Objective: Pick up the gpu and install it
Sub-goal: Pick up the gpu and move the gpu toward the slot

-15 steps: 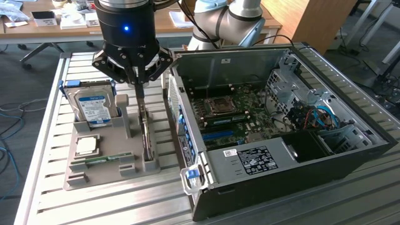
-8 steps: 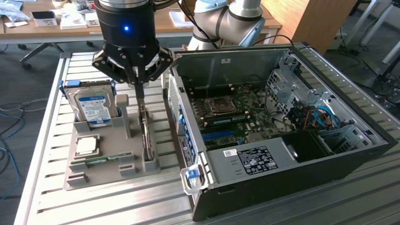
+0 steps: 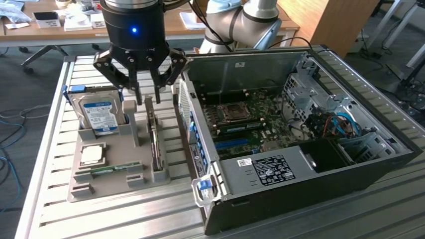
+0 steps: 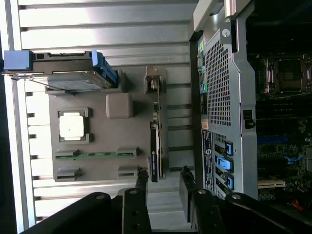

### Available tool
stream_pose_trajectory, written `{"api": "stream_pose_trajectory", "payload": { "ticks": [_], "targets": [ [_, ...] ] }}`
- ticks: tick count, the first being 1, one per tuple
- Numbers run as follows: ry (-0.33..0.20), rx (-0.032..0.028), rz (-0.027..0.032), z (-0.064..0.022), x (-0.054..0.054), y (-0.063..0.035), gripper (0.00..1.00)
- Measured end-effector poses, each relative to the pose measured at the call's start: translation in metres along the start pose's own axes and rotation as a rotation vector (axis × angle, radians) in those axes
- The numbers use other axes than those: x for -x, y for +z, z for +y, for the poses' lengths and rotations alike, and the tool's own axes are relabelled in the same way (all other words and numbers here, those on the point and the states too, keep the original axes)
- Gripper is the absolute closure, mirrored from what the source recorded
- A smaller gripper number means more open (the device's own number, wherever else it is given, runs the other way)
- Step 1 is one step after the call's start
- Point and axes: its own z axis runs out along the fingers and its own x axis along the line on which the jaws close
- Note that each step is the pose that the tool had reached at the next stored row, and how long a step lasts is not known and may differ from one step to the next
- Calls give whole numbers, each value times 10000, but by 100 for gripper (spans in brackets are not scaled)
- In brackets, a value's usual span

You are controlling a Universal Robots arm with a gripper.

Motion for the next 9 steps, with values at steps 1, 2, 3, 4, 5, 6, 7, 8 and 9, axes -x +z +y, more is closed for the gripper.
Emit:
{"api": "stream_pose_trajectory", "payload": {
  "ticks": [1,2,3,4,5,6,7,8,9],
  "targets": [
    [0,0,0,0,0,0,59],
    [0,0,0,0,0,0,59],
    [0,0,0,0,0,0,53],
    [0,0,0,0,0,0,53],
    [0,0,0,0,0,0,47],
    [0,0,0,0,0,0,47],
    [0,0,0,0,0,0,47],
    [0,0,0,0,0,0,47],
    [0,0,0,0,0,0,47]
  ]
}}
